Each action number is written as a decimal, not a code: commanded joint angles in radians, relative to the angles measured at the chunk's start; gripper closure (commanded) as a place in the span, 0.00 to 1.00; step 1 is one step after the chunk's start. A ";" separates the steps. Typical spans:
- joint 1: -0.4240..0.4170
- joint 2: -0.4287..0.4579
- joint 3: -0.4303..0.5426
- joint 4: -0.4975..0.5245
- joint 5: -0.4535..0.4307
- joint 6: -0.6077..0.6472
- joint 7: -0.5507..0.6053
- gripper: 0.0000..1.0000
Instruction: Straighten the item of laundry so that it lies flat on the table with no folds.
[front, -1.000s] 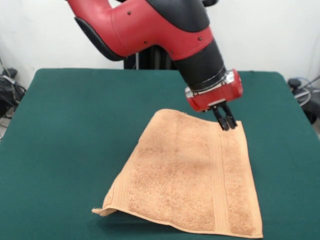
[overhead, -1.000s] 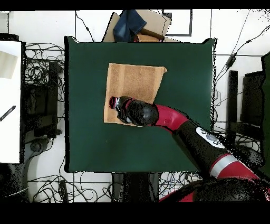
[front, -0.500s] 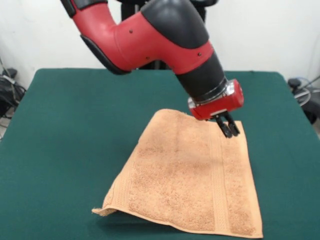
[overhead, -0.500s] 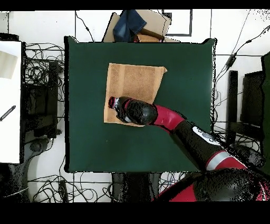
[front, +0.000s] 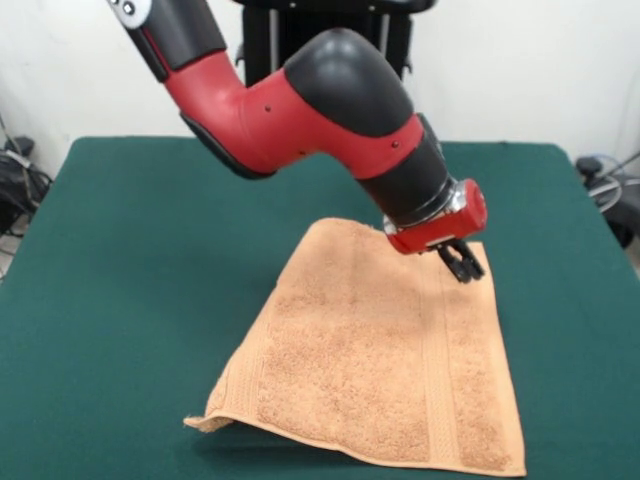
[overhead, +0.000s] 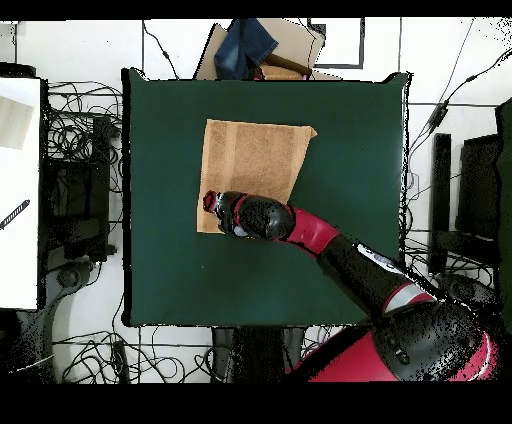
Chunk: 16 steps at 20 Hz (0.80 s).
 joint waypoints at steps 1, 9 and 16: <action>0.016 0.053 0.036 -0.110 -0.048 -0.001 -0.026 1.00; 0.022 0.085 0.031 -0.142 -0.061 -0.002 -0.041 1.00; 0.020 0.076 0.032 -0.136 -0.071 0.003 -0.027 1.00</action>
